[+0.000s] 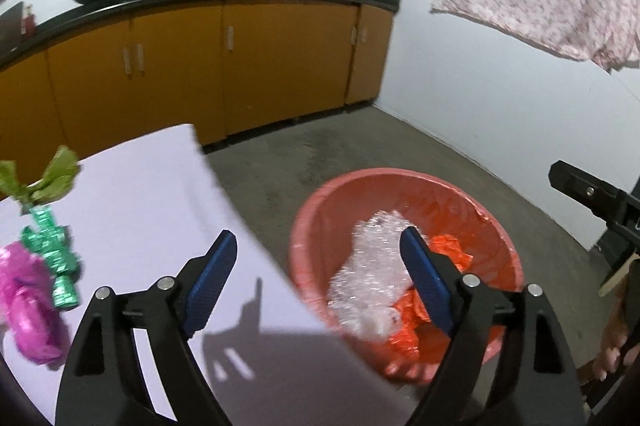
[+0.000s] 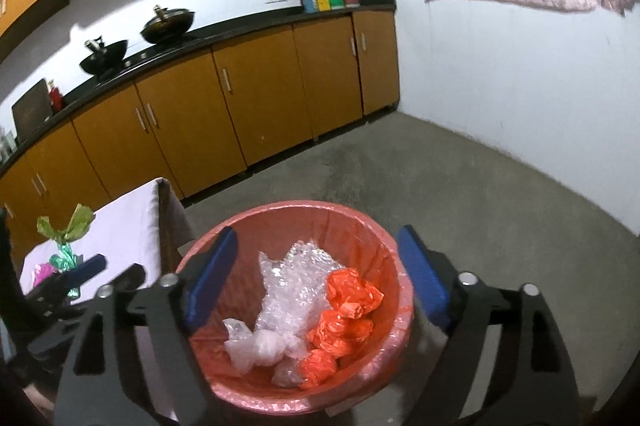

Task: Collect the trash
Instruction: 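Open both tools to drop the white and orange bags into the basket, then move both open tools back toward the bags on the table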

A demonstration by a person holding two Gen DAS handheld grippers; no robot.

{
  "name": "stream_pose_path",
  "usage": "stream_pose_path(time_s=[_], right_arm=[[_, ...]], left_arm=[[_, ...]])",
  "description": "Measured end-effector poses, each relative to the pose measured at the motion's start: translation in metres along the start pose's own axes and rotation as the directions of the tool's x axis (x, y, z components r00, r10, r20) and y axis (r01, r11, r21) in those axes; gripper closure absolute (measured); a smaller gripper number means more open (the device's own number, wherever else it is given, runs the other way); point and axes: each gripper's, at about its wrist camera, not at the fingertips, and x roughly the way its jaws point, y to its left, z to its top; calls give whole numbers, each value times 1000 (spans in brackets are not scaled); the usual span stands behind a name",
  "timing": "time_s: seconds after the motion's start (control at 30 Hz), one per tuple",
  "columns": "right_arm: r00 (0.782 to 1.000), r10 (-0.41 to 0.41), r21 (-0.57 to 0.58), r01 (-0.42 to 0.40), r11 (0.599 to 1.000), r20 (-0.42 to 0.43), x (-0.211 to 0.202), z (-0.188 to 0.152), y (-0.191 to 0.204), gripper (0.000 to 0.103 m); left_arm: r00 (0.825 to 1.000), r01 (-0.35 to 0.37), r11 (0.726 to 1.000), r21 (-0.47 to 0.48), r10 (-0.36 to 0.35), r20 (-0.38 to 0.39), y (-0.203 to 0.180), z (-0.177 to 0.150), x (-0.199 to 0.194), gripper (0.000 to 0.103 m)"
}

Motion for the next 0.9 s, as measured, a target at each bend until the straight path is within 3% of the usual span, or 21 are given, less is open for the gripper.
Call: stream_pose_path(time_s=[0.17, 0.33, 0.5, 0.6, 0.8, 0.9], right_arm=[[999, 30, -109, -26, 994, 36, -11, -1, 39, 5], [997, 70, -211, -60, 976, 38, -19, -6, 90, 4], [984, 178, -239, -177, 955, -18, -22, -15, 135, 4], [973, 220, -239, -230, 943, -67, -20, -22, 156, 4], [948, 281, -223, -309, 925, -146, -15, -36, 191, 4], [931, 311, -212, -349, 913, -193, -9, -42, 207, 4]], left_arm=[[996, -85, 995, -50, 87, 34, 35, -9, -33, 13], [976, -203, 975, -90, 208, 57, 75, -21, -65, 9], [936, -341, 930, -138, 350, 46, 127, -42, -97, 8], [906, -414, 890, -193, 423, 7, 165, -55, -110, 8], [851, -514, 809, -284, 522, -55, 224, -78, -131, 7], [832, -544, 781, -306, 548, -81, 242, -84, -137, 7]])
